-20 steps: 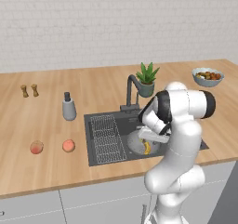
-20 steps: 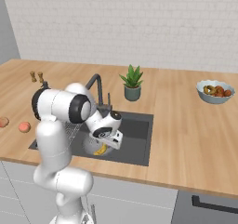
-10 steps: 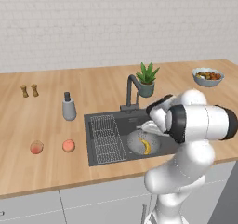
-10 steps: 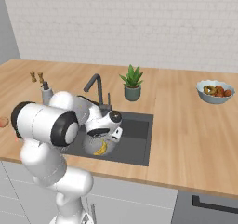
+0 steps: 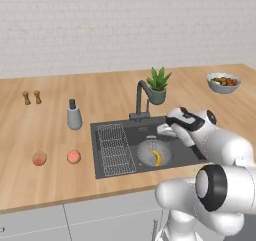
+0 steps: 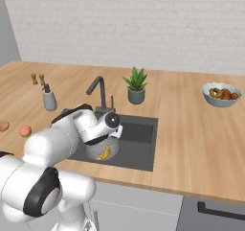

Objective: Put the colander in the sink, put the peach, banana, peach in the colander, and turn on the sink faucet and pour water over the colander.

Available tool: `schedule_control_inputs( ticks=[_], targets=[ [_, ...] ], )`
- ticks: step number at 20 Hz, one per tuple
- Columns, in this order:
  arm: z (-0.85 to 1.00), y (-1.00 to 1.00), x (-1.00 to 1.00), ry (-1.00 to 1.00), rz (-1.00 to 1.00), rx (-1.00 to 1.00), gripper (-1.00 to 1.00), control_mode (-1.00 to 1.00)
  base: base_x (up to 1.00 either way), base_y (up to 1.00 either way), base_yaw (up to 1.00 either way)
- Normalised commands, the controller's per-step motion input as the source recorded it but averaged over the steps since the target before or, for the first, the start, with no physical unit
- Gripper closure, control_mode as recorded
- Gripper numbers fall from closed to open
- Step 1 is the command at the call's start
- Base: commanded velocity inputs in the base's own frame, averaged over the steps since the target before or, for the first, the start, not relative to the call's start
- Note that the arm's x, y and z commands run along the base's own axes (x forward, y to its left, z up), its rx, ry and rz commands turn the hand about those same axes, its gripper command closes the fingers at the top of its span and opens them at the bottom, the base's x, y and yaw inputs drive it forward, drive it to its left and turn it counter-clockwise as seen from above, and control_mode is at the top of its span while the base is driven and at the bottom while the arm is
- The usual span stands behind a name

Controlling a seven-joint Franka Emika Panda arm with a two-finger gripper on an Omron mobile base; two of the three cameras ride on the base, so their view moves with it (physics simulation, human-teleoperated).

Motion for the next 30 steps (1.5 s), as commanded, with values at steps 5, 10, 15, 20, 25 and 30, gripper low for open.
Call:
schedule_control_inputs(
  ticks=[5,10,15,20,25,30],
  targets=[
    [0.8,0.11,-0.44,-0.04,-0.1,-0.02,-1.0,-1.0,0.0,0.0,0.0],
    [0.78,0.19,-0.28,0.05,-0.1,-0.06,-1.0,-1.0,0.0,0.0,0.0],
    [0.37,0.36,-0.14,0.14,-0.1,-0.05,-1.0,-1.0,0.0,0.0,0.0],
    [0.0,0.58,-0.01,0.32,-0.08,-0.1,-1.0,-1.0,0.0,0.0,0.0],
    [0.0,0.81,0.01,0.38,-0.01,-0.11,-1.0,-1.0,0.0,0.0,0.0],
    [0.0,0.76,0.01,0.11,0.0,-0.09,-1.0,-1.0,0.0,0.0,0.0]
  ],
)
